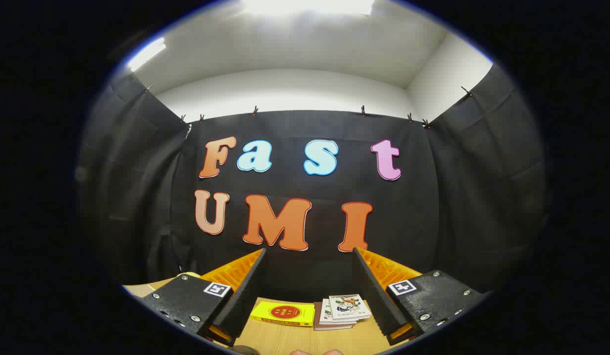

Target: Open the storage box then place both shoes into the box .Put the left shoe in first, then the right shoe, with the right side of both shoes facing outward in a uniform manner.

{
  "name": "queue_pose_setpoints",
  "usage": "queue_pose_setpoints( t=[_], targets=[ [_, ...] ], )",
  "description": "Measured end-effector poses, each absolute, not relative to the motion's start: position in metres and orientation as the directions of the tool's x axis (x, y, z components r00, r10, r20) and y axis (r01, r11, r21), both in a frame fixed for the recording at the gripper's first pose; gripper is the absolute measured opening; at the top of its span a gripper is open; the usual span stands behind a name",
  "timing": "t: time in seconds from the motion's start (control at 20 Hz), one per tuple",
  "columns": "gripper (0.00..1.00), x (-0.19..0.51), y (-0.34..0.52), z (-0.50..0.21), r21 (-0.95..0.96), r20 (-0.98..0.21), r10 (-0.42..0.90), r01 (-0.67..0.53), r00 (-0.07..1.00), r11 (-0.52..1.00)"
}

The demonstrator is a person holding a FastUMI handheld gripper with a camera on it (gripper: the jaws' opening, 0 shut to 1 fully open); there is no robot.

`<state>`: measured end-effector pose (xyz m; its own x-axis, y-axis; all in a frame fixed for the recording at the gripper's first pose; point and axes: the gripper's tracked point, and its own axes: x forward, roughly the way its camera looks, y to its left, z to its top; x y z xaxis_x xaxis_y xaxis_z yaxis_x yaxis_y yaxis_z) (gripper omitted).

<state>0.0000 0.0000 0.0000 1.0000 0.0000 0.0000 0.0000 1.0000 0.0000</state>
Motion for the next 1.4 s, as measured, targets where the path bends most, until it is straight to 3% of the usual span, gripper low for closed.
queue_pose_setpoints(
  t=[0.8,1.15,1.4],
  targets=[
    [1.0,-0.002,0.022,-0.013,0.041,-0.044,0.051,-0.05,0.998,0.998],
    [1.0,-0.014,0.075,-0.07,0.171,-0.219,0.195,-0.159,0.956,0.972],
    [1.0,-0.027,0.134,-0.123,0.302,-0.357,0.361,-0.259,0.862,0.917]
  ],
)
